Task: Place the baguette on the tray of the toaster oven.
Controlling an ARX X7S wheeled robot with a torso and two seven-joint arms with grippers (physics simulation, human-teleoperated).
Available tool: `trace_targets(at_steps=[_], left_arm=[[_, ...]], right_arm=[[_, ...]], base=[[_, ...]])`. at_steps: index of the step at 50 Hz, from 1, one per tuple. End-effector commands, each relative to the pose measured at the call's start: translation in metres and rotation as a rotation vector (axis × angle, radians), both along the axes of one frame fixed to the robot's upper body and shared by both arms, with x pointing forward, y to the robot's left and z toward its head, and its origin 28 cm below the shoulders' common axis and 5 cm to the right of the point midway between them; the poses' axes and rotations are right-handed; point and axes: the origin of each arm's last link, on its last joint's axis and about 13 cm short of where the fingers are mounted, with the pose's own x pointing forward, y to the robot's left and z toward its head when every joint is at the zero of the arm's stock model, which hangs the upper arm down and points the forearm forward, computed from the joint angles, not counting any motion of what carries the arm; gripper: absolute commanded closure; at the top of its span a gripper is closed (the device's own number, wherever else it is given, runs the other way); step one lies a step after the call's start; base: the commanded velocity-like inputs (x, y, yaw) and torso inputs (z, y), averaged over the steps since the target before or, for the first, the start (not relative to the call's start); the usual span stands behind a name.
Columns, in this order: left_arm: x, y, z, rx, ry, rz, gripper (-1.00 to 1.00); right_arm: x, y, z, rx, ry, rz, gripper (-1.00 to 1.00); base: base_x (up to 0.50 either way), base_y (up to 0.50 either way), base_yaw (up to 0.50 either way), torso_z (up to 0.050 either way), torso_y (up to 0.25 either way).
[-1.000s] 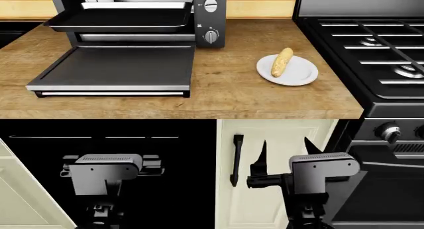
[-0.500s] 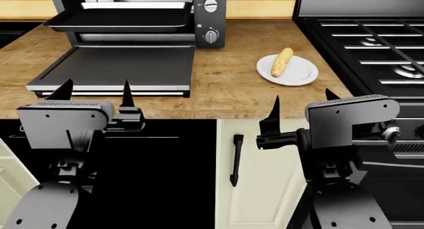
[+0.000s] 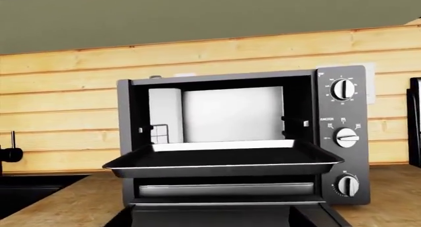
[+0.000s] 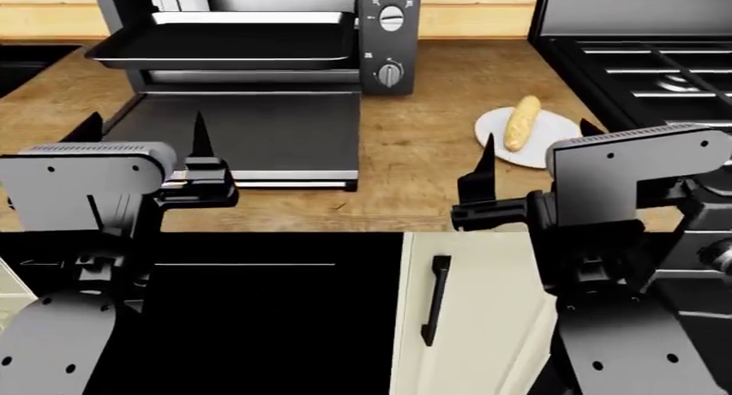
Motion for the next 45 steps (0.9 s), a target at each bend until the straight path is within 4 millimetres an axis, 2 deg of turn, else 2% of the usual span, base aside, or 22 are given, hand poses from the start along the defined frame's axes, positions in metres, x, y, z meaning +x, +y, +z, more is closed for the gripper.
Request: trace_targets(at_steps=[1, 15, 28, 30, 45], left_arm=[[0.001, 0.001, 0.0, 0.002, 0.001, 0.009, -1.0], [0.0, -0.002, -0.005, 0.022, 0.03, 0.002, -1.0], [-0.007, -0.004, -0.011, 0.025, 0.07, -0.02, -1.0], [-0.007, -0.003, -0.016, 0.016, 0.097, -0.02, -1.0], [-0.007, -0.003, -0.018, 0.016, 0.102, -0.022, -1.0]], right_arm=[[0.001, 0.0, 0.004, 0.009, -0.011, 0.003, -1.0], [-0.002, -0.003, 0.003, 0.034, -0.018, -0.004, -1.0], [-0.002, -0.005, 0.001, 0.05, -0.019, -0.017, -1.0], [0.001, -0.004, 0.001, 0.026, -0.004, -0.041, -1.0], [0.002, -0.006, 0.004, 0.019, 0.002, -0.053, -1.0]], base=[[0.27, 0.23, 0.0, 0.0, 0.0], [0.3, 0.2, 0.0, 0.0, 0.0], [0.34, 0.02, 0.0, 0.0, 0.0], [0.0, 0.0, 0.0, 0.0, 0.0], [0.0, 0.0, 0.0, 0.0, 0.0]])
